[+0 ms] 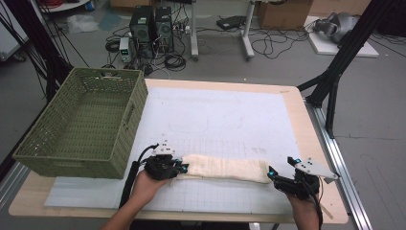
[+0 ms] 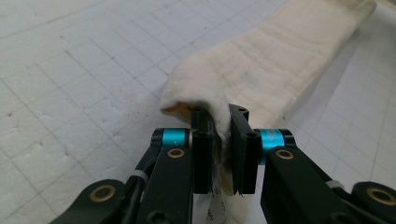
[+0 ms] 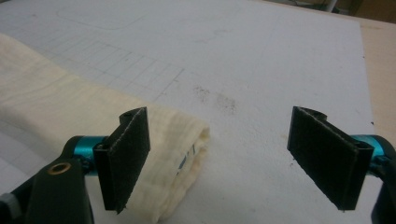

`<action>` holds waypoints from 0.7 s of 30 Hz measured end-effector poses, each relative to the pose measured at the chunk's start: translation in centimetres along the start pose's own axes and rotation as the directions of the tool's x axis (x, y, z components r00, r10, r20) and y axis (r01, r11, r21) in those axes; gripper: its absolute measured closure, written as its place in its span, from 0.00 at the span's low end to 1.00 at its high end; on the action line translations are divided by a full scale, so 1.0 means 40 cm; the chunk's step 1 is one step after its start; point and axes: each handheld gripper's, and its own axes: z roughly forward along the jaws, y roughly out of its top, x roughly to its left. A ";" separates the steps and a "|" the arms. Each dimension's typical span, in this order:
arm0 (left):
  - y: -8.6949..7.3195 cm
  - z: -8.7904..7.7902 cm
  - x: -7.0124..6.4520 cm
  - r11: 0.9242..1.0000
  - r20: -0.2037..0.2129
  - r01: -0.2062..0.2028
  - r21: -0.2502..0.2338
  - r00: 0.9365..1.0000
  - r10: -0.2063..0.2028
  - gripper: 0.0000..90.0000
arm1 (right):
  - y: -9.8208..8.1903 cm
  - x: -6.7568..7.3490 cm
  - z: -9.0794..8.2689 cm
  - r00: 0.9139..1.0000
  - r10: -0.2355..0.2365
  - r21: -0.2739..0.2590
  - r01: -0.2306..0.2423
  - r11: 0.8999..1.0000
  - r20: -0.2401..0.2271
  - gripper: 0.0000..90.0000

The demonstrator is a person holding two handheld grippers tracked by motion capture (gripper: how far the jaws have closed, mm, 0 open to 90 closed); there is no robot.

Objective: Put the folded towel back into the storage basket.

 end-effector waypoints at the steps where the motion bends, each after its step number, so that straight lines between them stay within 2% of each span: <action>1: 0.000 0.000 0.000 1.000 0.000 0.000 0.000 1.000 0.000 0.89 | 0.000 0.001 0.000 1.000 0.004 0.005 -0.004 1.000 -0.002 0.22; 6: 0.002 -0.010 -0.002 1.000 0.010 -0.002 -0.024 1.000 0.002 0.89 | -0.002 0.001 0.003 1.000 0.003 0.011 -0.003 1.000 -0.004 0.22; 9: 0.002 -0.014 -0.004 0.999 0.012 -0.016 -0.032 1.000 0.017 0.89 | -0.005 0.004 0.014 1.000 0.002 0.048 -0.001 0.999 -0.016 0.22; 13: 0.001 -0.017 -0.003 0.999 0.009 -0.028 -0.035 1.000 0.028 0.89 | -0.006 0.018 0.036 0.999 -0.023 0.095 0.026 0.995 -0.033 0.21; 14: 0.001 -0.017 -0.002 0.999 0.008 -0.040 -0.036 0.999 0.041 0.89 | -0.006 0.022 0.043 0.999 -0.028 0.112 0.032 0.993 -0.037 0.21; 17: 0.000 -0.016 -0.005 0.998 0.004 -0.057 -0.042 0.998 0.057 0.89 | -0.010 0.037 0.065 0.997 -0.055 0.194 0.064 0.979 -0.049 0.23; 19: -0.001 -0.015 -0.004 0.997 0.000 -0.068 -0.034 0.998 0.068 0.89 | -0.014 0.042 0.077 0.996 -0.062 0.236 0.076 0.969 -0.067 0.29; 21: -0.002 -0.015 -0.005 0.997 0.000 -0.072 -0.032 0.997 0.072 0.89 | -0.016 0.042 0.079 0.995 -0.039 0.244 0.060 0.968 -0.092 0.37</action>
